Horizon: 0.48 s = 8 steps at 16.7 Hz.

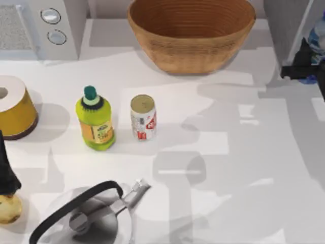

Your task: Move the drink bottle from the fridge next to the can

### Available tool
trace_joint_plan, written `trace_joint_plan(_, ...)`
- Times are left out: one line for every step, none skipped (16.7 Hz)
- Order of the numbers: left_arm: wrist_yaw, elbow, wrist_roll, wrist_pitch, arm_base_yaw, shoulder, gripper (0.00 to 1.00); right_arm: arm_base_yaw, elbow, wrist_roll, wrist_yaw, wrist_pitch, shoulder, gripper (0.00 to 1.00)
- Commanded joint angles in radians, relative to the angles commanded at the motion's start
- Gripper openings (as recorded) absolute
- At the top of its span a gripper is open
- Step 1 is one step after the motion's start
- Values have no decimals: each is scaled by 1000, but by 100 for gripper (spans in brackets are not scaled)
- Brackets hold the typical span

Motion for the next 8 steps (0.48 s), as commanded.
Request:
trace_joint_plan(0,0,0,0,0,0,100,88,-2,0,86,25,21,0)
trace_joint_plan(0,0,0,0,0,0,100,176,-6,0,173,49,39,0)
trace_joint_plan(0,0,0,0,0,0,100,262,-9,0,258,72,55,0)
trace_joint_plan(0,0,0,0,0,0,100,341,-13,0,338,93,68,0)
trace_joint_plan(0,0,0,0,0,0,100,413,-16,0,410,112,79,0)
trace_joint_plan(0,0,0,0,0,0,100,476,-20,1,473,129,88,0)
trace_joint_plan(0,0,0,0,0,0,100,527,-24,1,524,143,94,0)
trace_joint_plan(0,0,0,0,0,0,100,568,-28,1,565,154,97,0)
